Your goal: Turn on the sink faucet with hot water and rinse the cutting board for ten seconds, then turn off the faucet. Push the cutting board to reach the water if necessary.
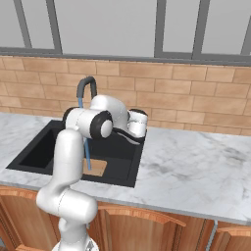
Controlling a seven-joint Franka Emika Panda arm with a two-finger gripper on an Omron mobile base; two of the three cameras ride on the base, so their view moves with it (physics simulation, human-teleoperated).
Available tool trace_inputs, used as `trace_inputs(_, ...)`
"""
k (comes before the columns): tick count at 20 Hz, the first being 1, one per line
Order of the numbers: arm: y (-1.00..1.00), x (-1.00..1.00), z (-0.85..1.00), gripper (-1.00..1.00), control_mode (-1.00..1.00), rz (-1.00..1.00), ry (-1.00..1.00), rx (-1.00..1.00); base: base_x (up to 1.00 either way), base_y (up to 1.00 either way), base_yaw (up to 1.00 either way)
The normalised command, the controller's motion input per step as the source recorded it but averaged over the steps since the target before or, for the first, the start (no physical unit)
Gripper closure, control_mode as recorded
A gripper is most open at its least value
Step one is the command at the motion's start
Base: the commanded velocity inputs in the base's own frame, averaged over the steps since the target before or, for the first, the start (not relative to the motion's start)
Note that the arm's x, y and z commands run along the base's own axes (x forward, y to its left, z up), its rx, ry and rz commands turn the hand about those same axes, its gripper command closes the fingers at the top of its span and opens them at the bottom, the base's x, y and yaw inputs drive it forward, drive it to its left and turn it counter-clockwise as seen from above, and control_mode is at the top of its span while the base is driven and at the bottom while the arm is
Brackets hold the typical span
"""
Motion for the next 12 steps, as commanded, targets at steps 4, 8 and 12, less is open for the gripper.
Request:
trace_inputs(4, 0.00, 0.00, 0.00, -1.00, -1.00, 0.00, 0.00, 0.00, 0.00, 0.00, 0.00)
trace_inputs(8, 0.00, 0.00, 0.00, -1.00, -1.00, 0.00, 0.00, 0.00, 0.00, 0.00, 0.00)
trace_inputs(12, 0.00, 0.00, 0.00, -1.00, -1.00, 0.00, 0.00, 0.00, 0.00, 0.00, 0.00)
